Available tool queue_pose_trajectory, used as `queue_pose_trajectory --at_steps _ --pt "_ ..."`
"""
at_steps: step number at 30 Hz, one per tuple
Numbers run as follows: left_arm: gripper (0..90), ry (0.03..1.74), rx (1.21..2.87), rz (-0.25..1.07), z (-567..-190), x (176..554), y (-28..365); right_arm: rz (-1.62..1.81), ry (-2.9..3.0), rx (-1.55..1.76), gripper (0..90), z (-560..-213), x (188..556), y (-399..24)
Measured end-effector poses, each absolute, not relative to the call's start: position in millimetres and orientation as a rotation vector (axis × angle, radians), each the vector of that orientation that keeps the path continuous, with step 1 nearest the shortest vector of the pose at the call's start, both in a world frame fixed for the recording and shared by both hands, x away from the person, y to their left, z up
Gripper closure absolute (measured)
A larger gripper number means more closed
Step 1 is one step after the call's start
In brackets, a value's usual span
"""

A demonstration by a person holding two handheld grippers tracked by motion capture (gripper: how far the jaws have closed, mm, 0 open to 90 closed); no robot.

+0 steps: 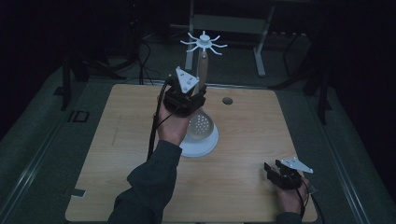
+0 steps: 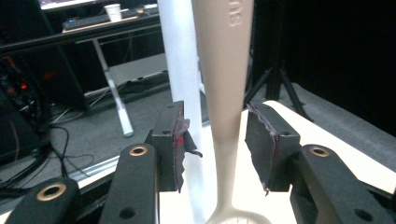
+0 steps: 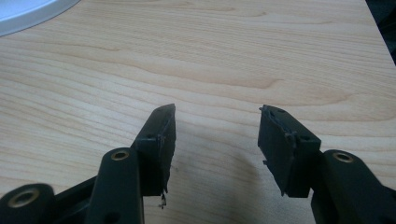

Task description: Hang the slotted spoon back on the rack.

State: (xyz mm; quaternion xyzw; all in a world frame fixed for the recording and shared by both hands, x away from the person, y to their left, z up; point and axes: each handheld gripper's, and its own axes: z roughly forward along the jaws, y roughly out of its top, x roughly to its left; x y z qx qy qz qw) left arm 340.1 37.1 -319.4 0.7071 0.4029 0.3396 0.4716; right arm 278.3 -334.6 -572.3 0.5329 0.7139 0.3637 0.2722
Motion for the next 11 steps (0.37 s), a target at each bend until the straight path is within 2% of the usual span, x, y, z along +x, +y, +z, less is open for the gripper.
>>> queue_pose_trajectory --at_steps 5,11 --pt "55.9 0.951 1.731 0.778 -318.5 332.0 44.4 0.982 1.92 1.44 45.6 -572.2 278.3 -334.8" --pt "52.7 0.902 1.757 0.652 -328.3 318.1 55.3 0.978 1.922 1.455 43.5 -572.5 279.2 -335.6"
